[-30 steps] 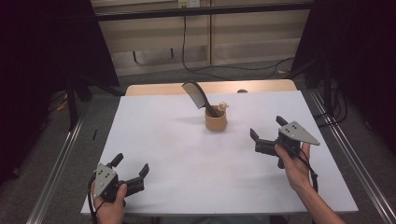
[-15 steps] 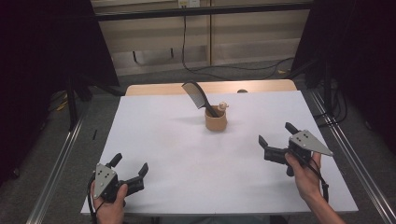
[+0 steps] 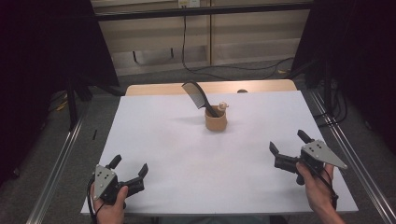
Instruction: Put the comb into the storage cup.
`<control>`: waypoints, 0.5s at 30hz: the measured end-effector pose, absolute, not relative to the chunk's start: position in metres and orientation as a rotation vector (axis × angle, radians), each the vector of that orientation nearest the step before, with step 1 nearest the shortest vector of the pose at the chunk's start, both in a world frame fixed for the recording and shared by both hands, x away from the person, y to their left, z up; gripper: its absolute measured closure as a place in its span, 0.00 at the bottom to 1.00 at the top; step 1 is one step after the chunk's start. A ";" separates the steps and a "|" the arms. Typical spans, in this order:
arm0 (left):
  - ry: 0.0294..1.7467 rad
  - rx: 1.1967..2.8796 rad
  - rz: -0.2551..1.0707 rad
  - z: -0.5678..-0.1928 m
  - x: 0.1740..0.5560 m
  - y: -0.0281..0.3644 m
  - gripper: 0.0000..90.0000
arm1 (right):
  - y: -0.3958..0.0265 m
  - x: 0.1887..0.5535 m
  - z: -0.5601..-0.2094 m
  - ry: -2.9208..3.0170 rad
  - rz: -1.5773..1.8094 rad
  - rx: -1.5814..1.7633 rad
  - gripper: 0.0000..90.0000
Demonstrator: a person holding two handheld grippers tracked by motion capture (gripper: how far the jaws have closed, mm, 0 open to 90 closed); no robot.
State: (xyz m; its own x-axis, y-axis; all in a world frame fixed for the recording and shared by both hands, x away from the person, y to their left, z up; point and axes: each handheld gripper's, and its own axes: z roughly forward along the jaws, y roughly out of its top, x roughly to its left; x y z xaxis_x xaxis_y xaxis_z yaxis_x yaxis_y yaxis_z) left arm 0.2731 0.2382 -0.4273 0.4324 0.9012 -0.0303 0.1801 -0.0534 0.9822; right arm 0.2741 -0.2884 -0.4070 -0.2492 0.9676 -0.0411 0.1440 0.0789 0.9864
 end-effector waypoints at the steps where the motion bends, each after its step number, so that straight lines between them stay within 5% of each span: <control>1: 0.992 1.532 0.784 -0.427 0.273 0.238 0.03 | -0.289 0.273 -0.408 1.537 1.267 1.143 0.00; 15: 0.991 1.521 0.769 -0.426 0.269 0.238 0.03 | -0.294 0.246 -0.416 1.518 1.234 1.139 0.00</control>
State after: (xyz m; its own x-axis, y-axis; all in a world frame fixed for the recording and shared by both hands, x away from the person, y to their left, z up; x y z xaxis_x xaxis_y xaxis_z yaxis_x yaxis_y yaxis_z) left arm 0.2694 0.2384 -0.4262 0.4373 0.8982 -0.0445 0.1800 -0.0390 0.9829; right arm 0.2459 -0.2942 -0.4162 -0.2239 0.9723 -0.0670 0.1334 0.0986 0.9861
